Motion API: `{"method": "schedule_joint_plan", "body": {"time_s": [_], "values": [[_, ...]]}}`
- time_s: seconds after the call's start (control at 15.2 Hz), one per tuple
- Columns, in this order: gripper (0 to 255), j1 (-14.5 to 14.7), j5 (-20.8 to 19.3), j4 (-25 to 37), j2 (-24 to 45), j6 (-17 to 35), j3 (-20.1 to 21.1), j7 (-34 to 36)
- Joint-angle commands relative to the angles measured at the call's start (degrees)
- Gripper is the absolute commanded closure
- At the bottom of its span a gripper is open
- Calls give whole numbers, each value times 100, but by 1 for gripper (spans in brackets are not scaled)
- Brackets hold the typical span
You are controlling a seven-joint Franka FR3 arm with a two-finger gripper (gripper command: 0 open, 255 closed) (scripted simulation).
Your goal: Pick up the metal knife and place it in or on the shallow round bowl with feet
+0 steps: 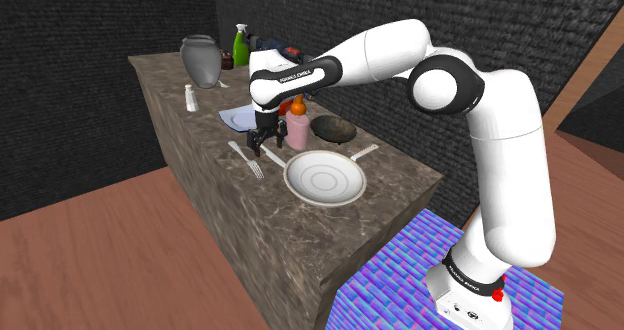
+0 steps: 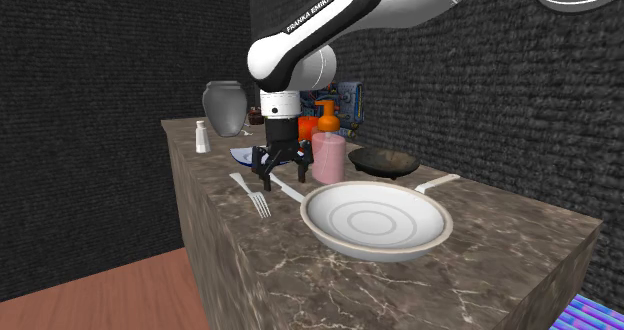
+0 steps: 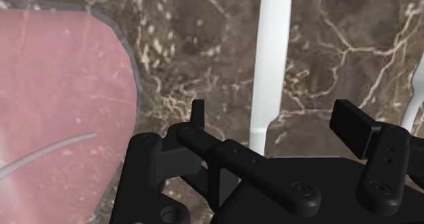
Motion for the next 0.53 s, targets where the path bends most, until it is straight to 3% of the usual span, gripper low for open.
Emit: {"method": "schedule_joint_plan", "body": {"time_s": [0.0,0.4,0.46], "values": [[0,0,0,-28,0,30,0,0],[0,0,0,-27,0,29,0,0],[255,0,0,-27,0,29,0,0]]}}
